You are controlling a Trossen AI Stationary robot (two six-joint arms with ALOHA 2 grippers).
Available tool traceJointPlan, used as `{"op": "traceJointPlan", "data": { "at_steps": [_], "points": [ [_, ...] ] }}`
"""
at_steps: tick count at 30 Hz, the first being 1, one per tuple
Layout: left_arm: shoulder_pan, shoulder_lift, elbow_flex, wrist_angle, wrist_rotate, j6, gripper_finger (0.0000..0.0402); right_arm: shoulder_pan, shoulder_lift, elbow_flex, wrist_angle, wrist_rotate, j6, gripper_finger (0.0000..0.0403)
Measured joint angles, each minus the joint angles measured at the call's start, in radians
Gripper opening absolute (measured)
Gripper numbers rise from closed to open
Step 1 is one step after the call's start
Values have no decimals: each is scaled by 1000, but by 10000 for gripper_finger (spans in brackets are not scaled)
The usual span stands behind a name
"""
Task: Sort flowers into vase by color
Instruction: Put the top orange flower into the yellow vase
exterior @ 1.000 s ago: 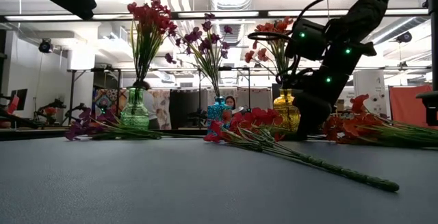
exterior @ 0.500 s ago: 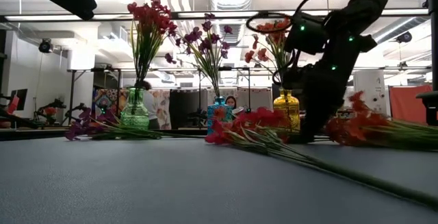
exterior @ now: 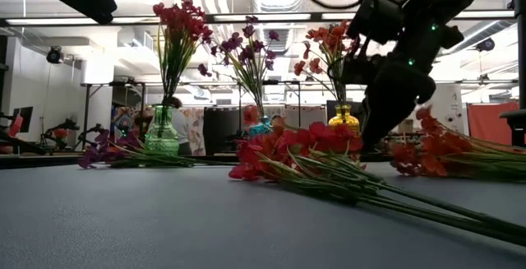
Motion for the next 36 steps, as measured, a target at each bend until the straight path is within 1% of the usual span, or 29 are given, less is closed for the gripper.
{"op": "traceJointPlan", "data": {
  "at_steps": [4,7,13,17,20,22,25,28,31,36],
  "points": [
    [3,0,0,0,0,0,162,0,-28,0,1,0,-11,93],
    [6,0,0,0,0,0,162,0,-29,0,9,1,-61,132],
    [15,0,0,-5,-7,1,162,0,29,0,112,0,-172,197],
    [19,0,0,-5,-8,5,162,0,105,0,150,0,-197,221],
    [19,0,0,-5,-8,9,162,0,168,0,182,-31,-198,231],
    [19,0,0,-5,-8,17,162,0,204,2,216,-33,-190,234],
    [21,0,0,-6,-8,26,162,0,243,3,235,-18,-183,229],
    [24,0,0,-7,-8,26,162,1,254,3,237,8,-159,202],
    [28,0,0,-8,-8,37,162,0,254,3,254,19,-154,154],
    [33,0,0,-8,-25,44,162,-4,251,2,306,29,-143,51]
  ]
}}
